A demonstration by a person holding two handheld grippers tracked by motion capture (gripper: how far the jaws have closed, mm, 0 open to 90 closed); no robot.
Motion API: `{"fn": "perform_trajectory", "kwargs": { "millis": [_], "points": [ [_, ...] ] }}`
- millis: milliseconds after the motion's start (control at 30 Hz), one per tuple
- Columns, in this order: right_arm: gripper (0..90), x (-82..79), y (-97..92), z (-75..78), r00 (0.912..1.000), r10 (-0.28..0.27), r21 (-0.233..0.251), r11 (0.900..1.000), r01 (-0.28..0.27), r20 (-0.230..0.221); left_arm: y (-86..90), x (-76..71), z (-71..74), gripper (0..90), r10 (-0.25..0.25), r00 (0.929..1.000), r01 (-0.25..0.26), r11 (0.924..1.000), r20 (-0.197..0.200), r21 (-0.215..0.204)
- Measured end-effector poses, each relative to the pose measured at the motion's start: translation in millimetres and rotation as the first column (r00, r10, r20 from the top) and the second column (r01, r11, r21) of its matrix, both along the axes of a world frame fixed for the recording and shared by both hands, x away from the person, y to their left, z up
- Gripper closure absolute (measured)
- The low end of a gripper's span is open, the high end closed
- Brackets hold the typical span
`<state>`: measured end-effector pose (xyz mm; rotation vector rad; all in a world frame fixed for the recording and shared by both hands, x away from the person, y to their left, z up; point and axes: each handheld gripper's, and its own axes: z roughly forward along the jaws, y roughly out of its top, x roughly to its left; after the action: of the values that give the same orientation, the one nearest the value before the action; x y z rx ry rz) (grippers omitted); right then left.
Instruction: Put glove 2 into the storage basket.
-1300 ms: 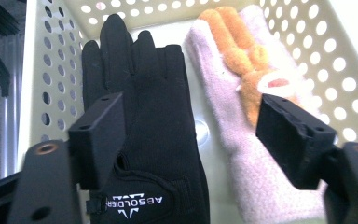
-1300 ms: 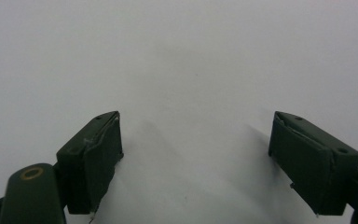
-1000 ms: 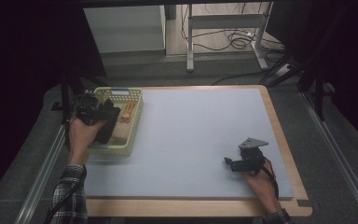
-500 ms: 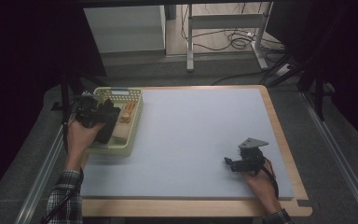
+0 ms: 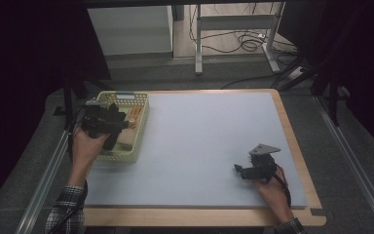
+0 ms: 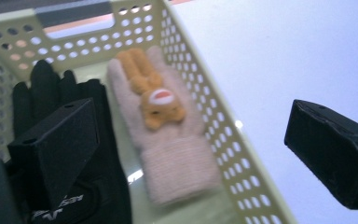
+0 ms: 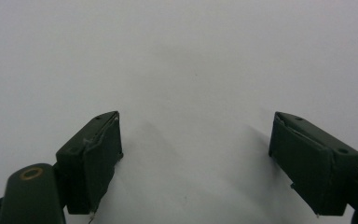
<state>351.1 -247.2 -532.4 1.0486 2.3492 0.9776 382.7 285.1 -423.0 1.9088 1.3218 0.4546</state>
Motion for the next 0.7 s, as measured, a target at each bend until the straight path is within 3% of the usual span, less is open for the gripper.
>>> {"fn": "perform_trajectory", "kwargs": {
  "millis": [400, 700],
  "points": [
    [16.7, 0.0, 0.1, 0.1, 1.0000, 0.000, -0.001, 1.0000, 0.000, 0.001, -26.8, -15.0, 4.6, 3.3, -0.084, 0.9955, 0.084, 0.9965, 0.045, -0.003],
    [16.7, -0.3, 0.3, 0.2, 1.0000, -0.002, 0.000, 1.0000, 0.002, -0.001, -54.8, -26.7, 4.3, 3.3, -0.160, 0.9849, 0.160, 0.9871, 0.067, 0.010]
  ]
}}
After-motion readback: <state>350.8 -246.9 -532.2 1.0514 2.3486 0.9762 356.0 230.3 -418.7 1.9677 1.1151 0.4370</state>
